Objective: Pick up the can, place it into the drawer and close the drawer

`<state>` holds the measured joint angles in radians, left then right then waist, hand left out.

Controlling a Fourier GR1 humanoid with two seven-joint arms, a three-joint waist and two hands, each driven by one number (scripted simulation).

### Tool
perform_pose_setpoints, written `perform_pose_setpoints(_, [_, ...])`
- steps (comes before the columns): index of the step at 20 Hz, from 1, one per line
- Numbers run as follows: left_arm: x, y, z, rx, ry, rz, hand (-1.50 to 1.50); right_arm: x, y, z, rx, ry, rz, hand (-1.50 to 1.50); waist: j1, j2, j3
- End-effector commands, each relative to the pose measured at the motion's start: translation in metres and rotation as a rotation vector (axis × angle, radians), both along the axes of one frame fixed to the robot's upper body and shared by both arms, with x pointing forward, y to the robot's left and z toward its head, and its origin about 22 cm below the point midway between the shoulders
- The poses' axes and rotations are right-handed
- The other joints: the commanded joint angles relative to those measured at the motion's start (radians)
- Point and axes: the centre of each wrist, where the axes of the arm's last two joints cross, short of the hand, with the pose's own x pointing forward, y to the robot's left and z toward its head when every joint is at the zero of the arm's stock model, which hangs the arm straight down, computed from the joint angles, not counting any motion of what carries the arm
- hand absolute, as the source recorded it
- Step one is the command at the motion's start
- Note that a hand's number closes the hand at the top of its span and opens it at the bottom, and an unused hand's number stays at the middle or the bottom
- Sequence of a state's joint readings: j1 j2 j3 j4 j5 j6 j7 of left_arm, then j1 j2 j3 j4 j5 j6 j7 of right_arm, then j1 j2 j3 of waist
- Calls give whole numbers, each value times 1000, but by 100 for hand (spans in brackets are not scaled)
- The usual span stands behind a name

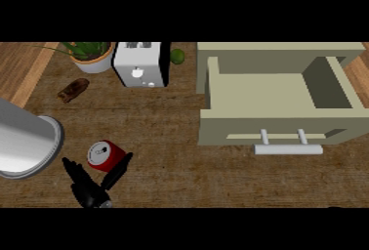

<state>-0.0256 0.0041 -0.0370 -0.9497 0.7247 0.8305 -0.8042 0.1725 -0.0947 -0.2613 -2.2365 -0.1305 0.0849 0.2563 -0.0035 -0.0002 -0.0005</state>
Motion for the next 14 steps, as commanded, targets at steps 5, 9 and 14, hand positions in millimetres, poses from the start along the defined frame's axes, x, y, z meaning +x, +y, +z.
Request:
perform_pose_setpoints(5, [35,19,1,-34,-44,-142,-150,2,-2,10,-4,-4,-14,-150,-3,1,0])
perform_pose_setpoints(9, [33,5,3,-39,-105,-178,150,26,-3,21,10,-26,-21,-150,5,1,0])
perform_pose_setpoints(14, [59,22,13,-53,-129,-227,150,13,4,14,-16,-25,-19,-150,-1,1,0])
